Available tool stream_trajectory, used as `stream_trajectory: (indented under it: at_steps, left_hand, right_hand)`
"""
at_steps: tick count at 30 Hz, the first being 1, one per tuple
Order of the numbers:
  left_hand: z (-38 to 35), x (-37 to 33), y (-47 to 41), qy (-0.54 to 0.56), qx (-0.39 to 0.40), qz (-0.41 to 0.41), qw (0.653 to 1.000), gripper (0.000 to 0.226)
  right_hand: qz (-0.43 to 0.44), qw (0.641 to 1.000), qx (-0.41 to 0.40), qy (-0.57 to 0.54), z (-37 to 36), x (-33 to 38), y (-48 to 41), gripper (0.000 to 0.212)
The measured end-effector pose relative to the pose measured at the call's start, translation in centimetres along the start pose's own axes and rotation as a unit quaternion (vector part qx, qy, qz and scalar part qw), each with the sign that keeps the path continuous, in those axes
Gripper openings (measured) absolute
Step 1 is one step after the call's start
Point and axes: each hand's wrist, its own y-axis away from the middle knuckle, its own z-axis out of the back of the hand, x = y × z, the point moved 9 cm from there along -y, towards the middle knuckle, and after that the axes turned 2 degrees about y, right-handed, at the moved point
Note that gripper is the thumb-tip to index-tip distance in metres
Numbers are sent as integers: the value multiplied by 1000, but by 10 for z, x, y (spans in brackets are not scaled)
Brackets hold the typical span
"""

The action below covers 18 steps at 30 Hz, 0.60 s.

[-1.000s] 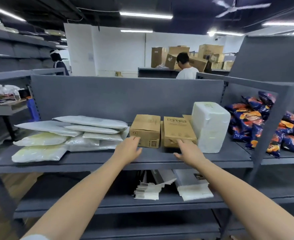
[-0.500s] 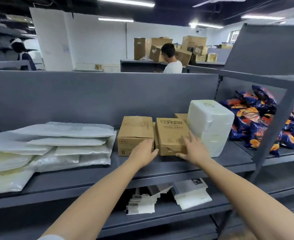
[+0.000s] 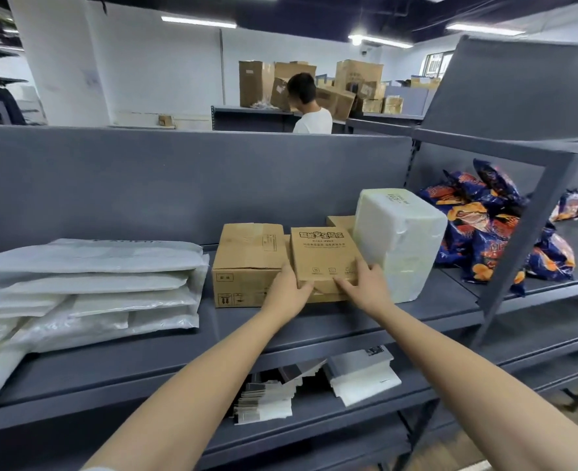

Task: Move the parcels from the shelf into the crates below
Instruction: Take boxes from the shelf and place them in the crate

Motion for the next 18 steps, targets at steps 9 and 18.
stream_trajectory:
  at_steps: [9,18]
  left_hand:
    - [17,-1,21,56,-79,41,994,36]
    - [16,-37,73,130,-79,2,988,50]
  right_hand:
    - [48,995,-32,-86,20,12,41,73]
    - [84,987,-42,-133,57,10,94,71]
